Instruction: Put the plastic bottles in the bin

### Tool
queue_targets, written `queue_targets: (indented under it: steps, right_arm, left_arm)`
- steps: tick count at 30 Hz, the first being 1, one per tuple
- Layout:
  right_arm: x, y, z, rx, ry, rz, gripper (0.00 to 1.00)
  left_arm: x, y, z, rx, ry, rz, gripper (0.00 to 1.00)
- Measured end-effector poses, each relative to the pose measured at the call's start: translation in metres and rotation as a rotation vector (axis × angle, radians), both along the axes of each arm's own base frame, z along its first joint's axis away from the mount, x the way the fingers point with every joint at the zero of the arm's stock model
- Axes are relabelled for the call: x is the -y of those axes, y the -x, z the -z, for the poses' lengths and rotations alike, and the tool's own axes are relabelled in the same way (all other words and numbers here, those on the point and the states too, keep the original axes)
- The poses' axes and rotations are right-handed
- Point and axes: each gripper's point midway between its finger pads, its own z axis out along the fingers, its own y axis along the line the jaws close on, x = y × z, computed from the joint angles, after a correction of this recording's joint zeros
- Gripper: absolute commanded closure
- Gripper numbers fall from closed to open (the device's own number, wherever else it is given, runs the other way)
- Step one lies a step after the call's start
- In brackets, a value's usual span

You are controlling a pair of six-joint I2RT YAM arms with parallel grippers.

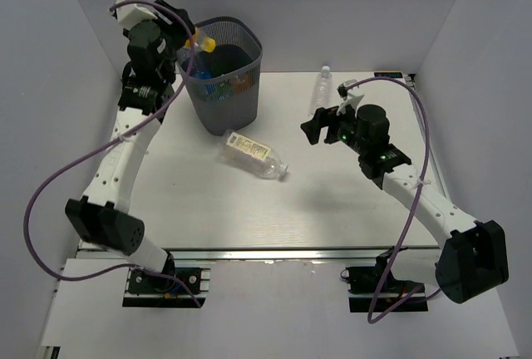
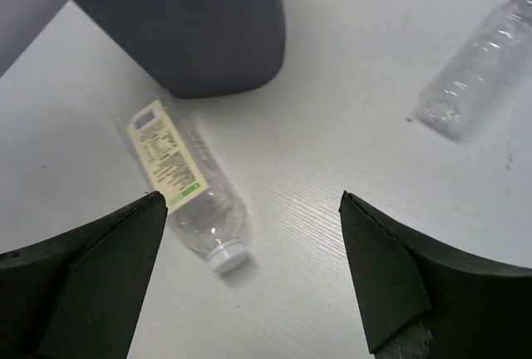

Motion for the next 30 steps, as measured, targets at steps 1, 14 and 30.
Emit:
queue_targets:
  steps: [1,14,30]
  right_arm:
    - [0.006,-0.002,0.003,-0.011,0.004,0.019,0.11]
    - [0.059,-0.037,0.03,-0.075,0.048,0.219,0.11]
    - [0.068,-0.107,0.066,-0.164,0.111,0.343,0.11]
  left_arm:
    - [-0.008,-0.011,-0.001,0.002,-0.007,-0.028,0.55]
    - [0.007,-0.136,0.107,-0.235,-0.217,-0.049,0.02]
    - [0.002,-0.119,0.06,-0.161,-0.209,-0.06,0.02]
